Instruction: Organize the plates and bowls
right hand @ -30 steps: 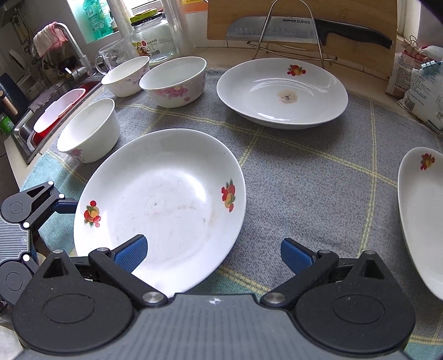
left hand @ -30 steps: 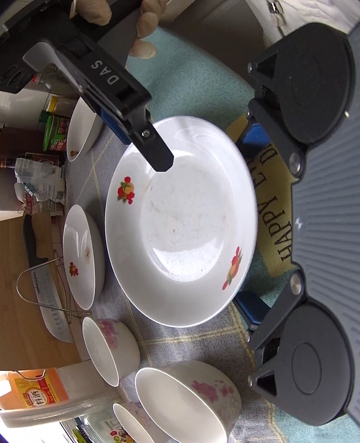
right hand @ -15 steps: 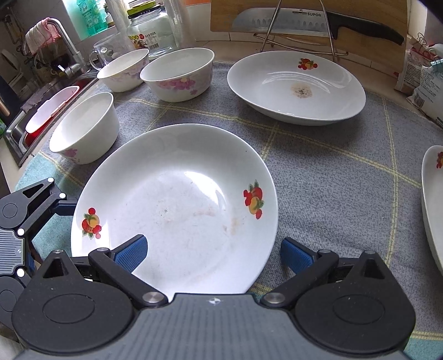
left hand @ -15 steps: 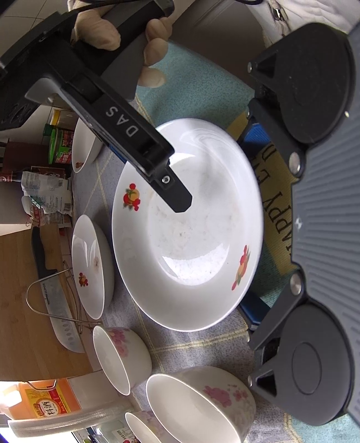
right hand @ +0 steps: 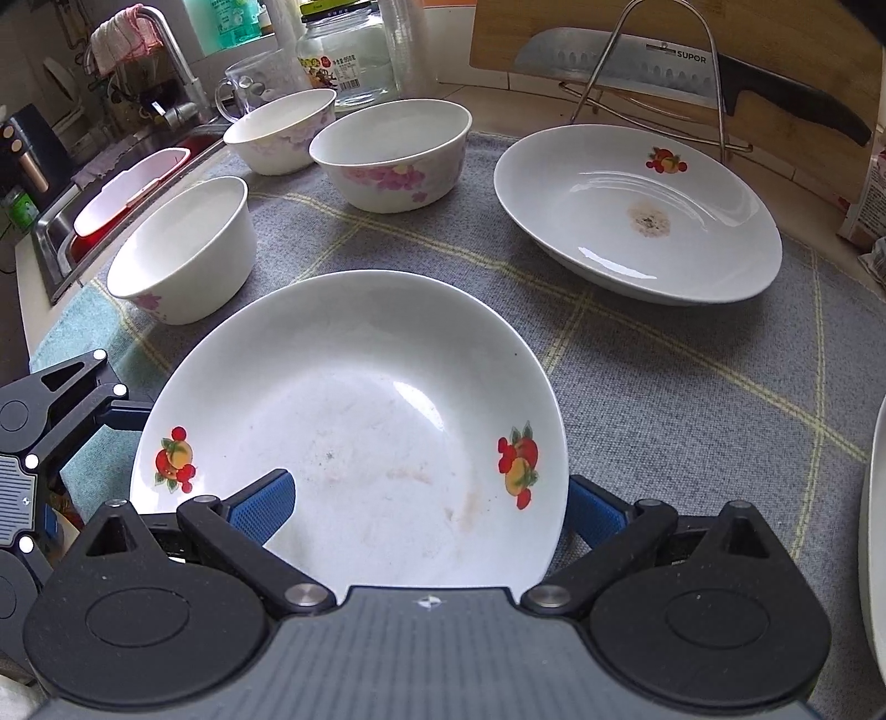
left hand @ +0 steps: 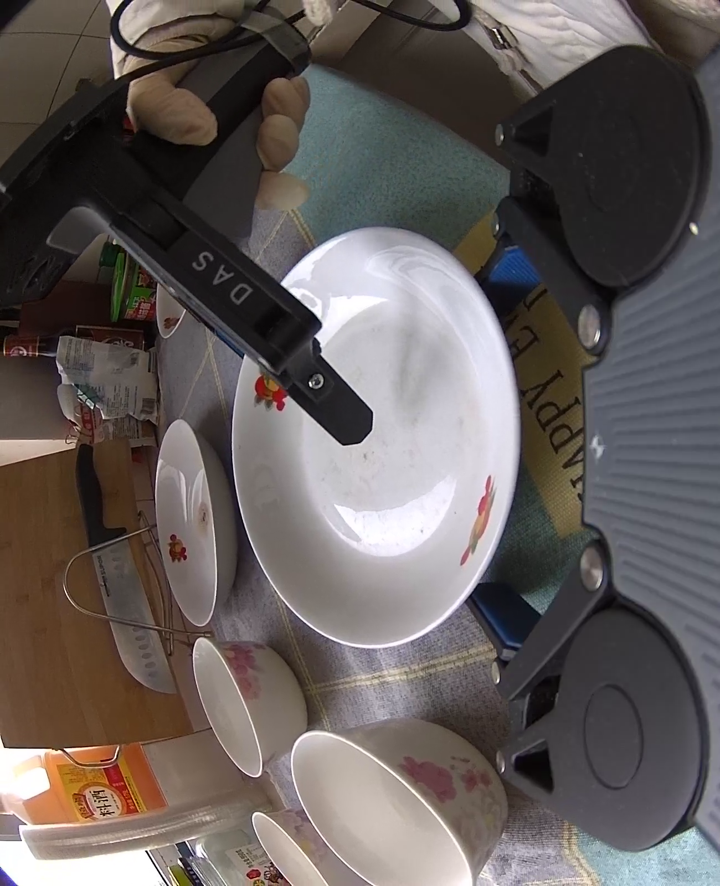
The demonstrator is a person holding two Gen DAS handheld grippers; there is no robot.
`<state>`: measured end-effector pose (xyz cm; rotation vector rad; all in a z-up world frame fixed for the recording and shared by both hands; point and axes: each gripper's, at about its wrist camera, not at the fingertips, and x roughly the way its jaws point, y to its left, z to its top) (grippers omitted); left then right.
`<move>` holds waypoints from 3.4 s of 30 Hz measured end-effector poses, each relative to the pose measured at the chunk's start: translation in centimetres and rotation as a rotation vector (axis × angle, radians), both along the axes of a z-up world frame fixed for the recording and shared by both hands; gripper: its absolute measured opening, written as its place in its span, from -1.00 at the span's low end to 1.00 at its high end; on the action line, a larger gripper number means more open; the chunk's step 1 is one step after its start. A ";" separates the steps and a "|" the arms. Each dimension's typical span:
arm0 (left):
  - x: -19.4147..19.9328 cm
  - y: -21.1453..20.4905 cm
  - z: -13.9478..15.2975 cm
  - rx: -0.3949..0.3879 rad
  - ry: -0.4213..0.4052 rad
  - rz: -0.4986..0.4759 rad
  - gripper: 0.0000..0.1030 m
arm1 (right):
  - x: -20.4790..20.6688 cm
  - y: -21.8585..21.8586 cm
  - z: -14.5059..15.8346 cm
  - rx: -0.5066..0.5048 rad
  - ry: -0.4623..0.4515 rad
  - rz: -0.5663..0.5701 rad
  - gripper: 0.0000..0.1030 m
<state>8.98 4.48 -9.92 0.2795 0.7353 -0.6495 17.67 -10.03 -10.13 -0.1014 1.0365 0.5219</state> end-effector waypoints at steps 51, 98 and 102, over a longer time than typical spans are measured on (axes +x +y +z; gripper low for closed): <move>0.7 -0.1 0.2 0.037 -0.006 -0.107 0.99 | 4.7 -0.6 0.4 0.198 0.197 0.097 1.00; 4.8 -11.9 3.8 0.031 -0.037 -0.313 0.99 | 2.7 -14.7 5.1 0.218 0.084 -0.123 1.00; 5.3 -13.4 3.8 0.031 -0.034 -0.333 0.99 | 2.6 -16.3 5.1 0.223 0.081 -0.146 1.00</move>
